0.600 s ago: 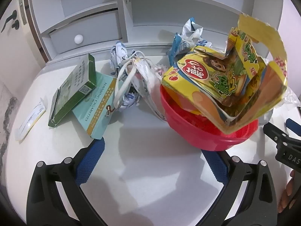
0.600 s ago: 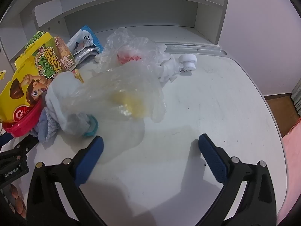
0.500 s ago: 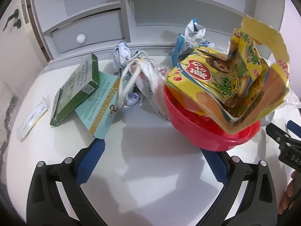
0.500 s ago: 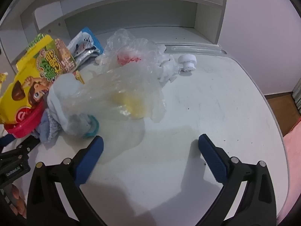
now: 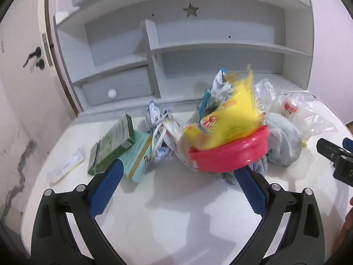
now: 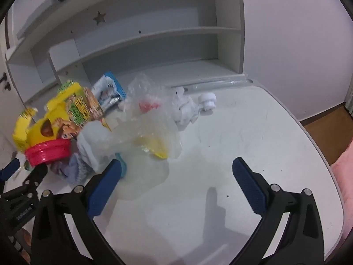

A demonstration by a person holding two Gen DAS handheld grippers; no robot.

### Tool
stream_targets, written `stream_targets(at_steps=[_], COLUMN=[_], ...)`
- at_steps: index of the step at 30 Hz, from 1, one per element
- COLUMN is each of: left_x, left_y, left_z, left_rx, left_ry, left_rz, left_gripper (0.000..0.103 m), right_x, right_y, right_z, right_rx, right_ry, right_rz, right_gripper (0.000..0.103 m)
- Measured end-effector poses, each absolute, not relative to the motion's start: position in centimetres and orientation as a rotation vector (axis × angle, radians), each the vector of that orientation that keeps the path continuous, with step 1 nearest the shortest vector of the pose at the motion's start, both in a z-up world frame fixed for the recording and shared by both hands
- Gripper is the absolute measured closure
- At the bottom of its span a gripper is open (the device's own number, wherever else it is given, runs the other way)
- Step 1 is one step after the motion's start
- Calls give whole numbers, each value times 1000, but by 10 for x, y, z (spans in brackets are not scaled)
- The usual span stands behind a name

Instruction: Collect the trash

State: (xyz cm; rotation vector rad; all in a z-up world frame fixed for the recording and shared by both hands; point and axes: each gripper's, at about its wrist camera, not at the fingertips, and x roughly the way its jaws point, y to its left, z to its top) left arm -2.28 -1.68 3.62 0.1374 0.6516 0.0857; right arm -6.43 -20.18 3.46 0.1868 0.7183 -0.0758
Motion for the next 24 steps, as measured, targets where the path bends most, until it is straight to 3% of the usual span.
stream_targets(at_steps=[24], left_x=[-34], left_y=[-8], left_z=[41], left_rx=[113], left_ry=[638], left_rz=[101], left_gripper=[6], right_x=[-67], right_y=[-210], right_z=[45], right_rx=[251], right_ry=[641], right_rz=[23], right_gripper=[6])
